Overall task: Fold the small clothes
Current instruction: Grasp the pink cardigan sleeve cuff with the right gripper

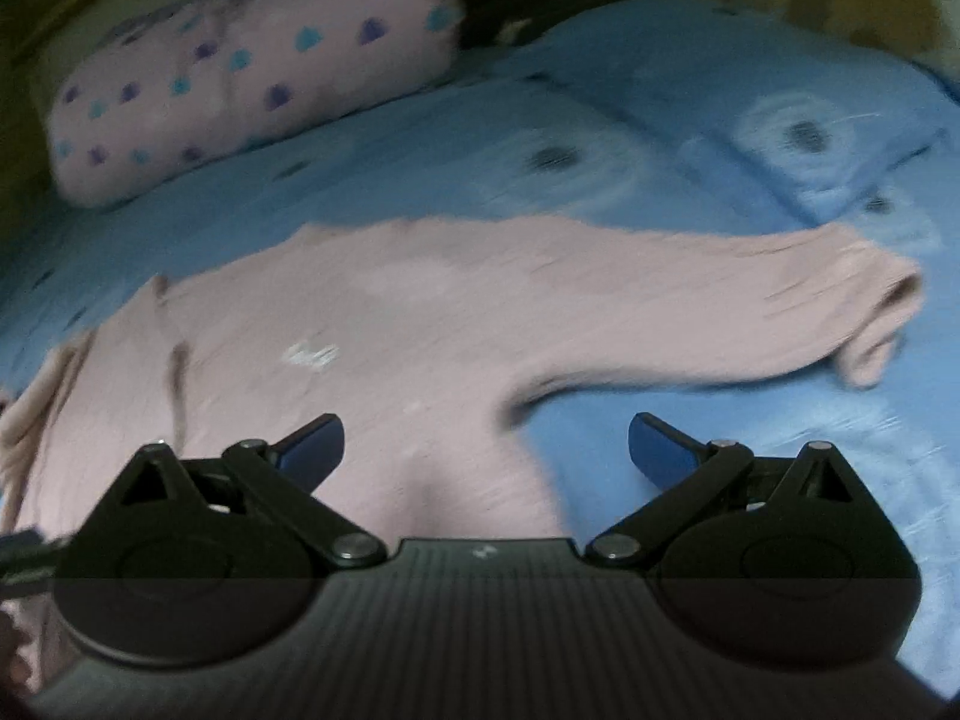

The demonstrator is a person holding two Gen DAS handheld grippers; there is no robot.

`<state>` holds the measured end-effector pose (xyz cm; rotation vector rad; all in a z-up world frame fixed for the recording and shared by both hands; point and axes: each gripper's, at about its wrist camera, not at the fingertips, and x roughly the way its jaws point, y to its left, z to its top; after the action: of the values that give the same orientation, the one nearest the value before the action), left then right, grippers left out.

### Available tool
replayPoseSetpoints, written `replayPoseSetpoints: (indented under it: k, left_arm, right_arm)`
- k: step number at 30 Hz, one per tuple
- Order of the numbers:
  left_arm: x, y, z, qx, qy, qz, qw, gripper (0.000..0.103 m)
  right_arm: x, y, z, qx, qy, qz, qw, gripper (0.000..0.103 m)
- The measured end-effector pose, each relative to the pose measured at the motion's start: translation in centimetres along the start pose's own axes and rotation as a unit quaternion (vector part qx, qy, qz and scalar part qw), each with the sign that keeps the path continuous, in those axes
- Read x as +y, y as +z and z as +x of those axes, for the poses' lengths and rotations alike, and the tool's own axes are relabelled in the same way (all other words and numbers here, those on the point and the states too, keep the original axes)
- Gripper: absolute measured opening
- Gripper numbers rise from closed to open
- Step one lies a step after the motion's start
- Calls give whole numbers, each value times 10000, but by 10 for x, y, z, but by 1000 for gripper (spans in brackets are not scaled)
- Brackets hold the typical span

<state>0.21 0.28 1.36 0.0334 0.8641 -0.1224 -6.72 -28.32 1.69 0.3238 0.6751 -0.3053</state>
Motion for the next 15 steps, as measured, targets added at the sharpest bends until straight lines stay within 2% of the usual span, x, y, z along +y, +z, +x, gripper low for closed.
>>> replayPoseSetpoints:
  k: [8, 15]
  left_arm:
    - [10, 6, -6, 2, -103, -90, 9999, 103]
    - [11, 7, -5, 33, -74, -78, 9999, 103]
  right_arm:
    - [-67, 17, 6, -205, -842, 709, 9937, 103]
    - [-98, 24, 29, -205, -1376, 874, 9864, 103]
